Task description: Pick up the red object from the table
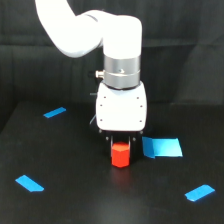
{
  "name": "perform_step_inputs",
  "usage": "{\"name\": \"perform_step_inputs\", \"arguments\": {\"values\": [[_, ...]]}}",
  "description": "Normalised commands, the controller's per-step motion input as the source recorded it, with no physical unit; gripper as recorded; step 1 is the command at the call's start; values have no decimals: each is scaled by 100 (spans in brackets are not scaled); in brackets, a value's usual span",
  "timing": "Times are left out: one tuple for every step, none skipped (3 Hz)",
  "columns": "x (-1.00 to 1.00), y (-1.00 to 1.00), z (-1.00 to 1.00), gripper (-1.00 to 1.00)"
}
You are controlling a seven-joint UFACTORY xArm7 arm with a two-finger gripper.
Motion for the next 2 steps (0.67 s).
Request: {"name": "perform_step_inputs", "arguments": {"values": [[-46, 22, 100, -97], [-31, -12, 100, -96]]}}
